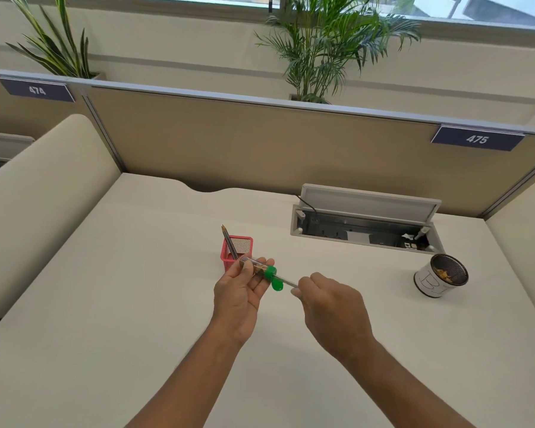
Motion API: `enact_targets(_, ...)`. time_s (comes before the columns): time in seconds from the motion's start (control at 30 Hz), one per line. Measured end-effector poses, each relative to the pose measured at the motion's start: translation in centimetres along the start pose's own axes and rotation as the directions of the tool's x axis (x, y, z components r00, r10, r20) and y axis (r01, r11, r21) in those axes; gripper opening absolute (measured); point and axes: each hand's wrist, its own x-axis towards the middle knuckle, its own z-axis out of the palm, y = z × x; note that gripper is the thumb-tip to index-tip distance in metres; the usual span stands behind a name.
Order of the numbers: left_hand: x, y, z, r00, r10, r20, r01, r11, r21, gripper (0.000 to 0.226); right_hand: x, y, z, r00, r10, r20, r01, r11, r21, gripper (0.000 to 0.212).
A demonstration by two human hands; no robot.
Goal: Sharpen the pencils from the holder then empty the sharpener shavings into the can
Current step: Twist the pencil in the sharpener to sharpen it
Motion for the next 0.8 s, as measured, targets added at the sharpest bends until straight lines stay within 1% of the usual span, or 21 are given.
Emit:
enact_targets(0.03,0.1,0.1,0.1,1.000,-0.003,0.011,0.003,1.000,0.006,0.031,0.2,0.0,0.1,0.994,0.092,0.061,-0.096,0.992,0.077,0.035)
enact_targets(0.07,0.1,0.2,0.1,1.000,-0.007,0.026,0.007,1.000,0.014,0.032,0.8,0.2,-0.2,0.965,0.191,0.179,-0.226,0.953,0.203,0.038)
enact_targets(0.1,0.1,0.3,0.2,0.999,-0.014,0.041,0.013,1.000,0.024,0.033,1.2,0.6,-0.4,0.913,0.262,0.312,-0.366,0.864,0.346,0.042)
enact_targets(0.13,0.0,0.3,0.2,0.998,-0.022,0.052,0.020,0.999,0.032,0.033,1.5,0.9,-0.7,0.861,0.304,0.408,-0.479,0.756,0.446,0.045)
enact_targets(0.17,0.0,0.3,0.3,0.998,-0.029,0.057,0.027,0.999,0.037,0.033,1.7,1.1,-0.9,0.831,0.315,0.458,-0.533,0.689,0.492,0.045)
enact_targets(0.2,-0.1,0.3,0.3,0.998,-0.031,0.056,0.029,0.999,0.038,0.032,1.8,1.0,-1.2,0.825,0.312,0.472,-0.543,0.670,0.506,0.041)
enact_targets(0.27,-0.1,0.2,0.3,0.999,-0.029,0.044,0.028,0.999,0.035,0.032,1.7,0.7,-1.4,0.840,0.307,0.447,-0.519,0.695,0.498,0.031)
enact_targets(0.3,0.0,0.1,0.4,0.999,-0.025,0.034,0.024,0.999,0.037,0.032,1.6,0.5,-1.3,0.854,0.303,0.422,-0.493,0.728,0.476,0.033)
enact_targets(0.33,0.1,0.0,0.4,1.000,-0.021,0.023,0.020,0.999,0.038,0.033,1.3,0.3,-1.2,0.875,0.282,0.393,-0.446,0.786,0.428,0.036)
enact_targets(0.4,0.0,0.0,0.4,1.000,-0.012,0.010,0.012,0.999,0.039,0.034,0.8,0.2,-0.6,0.946,0.196,0.260,-0.261,0.933,0.248,0.033)
enact_targets(0.43,0.0,-0.1,0.5,1.000,-0.010,0.003,0.010,0.999,0.039,0.033,0.6,0.4,-0.3,0.976,0.130,0.174,-0.157,0.976,0.153,0.029)
enact_targets(0.47,-0.1,-0.1,0.5,1.000,-0.008,-0.002,0.008,0.999,0.041,0.032,0.5,0.4,-0.2,0.992,0.061,0.107,-0.070,0.994,0.081,0.027)
enact_targets(0.53,-0.2,-0.1,0.6,1.000,-0.005,-0.009,0.005,0.999,0.045,0.030,0.3,0.6,0.0,0.996,-0.053,0.070,0.053,0.999,0.002,0.026)
enact_targets(0.57,-0.2,-0.2,0.5,1.000,-0.004,-0.010,0.004,0.999,0.045,0.030,0.2,0.6,0.0,0.993,-0.078,0.084,0.080,0.997,-0.023,0.026)
enact_targets(0.6,-0.1,-0.3,0.4,1.000,-0.005,-0.009,0.005,0.999,0.046,0.030,0.2,0.4,-0.1,0.991,-0.060,0.120,0.064,0.998,-0.026,0.027)
enact_targets(0.63,0.0,-0.3,0.3,1.000,-0.005,-0.006,0.005,0.999,0.051,0.031,0.4,0.1,-0.3,0.988,-0.004,0.153,0.003,1.000,0.002,0.029)
enact_targets(0.67,0.1,-0.3,0.1,1.000,-0.006,0.002,0.006,0.998,0.062,0.031,0.7,0.1,-0.5,0.968,0.101,0.232,-0.130,0.985,0.115,0.031)
enact_targets(0.7,0.2,-0.3,-0.1,1.000,-0.008,0.012,0.007,0.997,0.077,0.031,1.1,0.2,-0.8,0.916,0.186,0.354,-0.303,0.900,0.312,0.034)
enact_targets(0.73,0.3,-0.3,-0.2,1.000,-0.012,0.020,0.010,0.996,0.092,0.031,1.4,0.4,-1.1,0.833,0.241,0.498,-0.494,0.730,0.473,0.037)
enact_targets(0.77,0.2,-0.4,-0.3,1.000,-0.018,0.024,0.015,0.995,0.103,0.031,1.6,0.6,-1.5,0.761,0.244,0.601,-0.613,0.575,0.542,0.038)
enact_targets(0.8,0.1,-0.5,-0.4,0.999,-0.021,0.026,0.018,0.994,0.110,0.031,1.7,0.8,-1.6,0.726,0.229,0.648,-0.658,0.505,0.558,0.038)
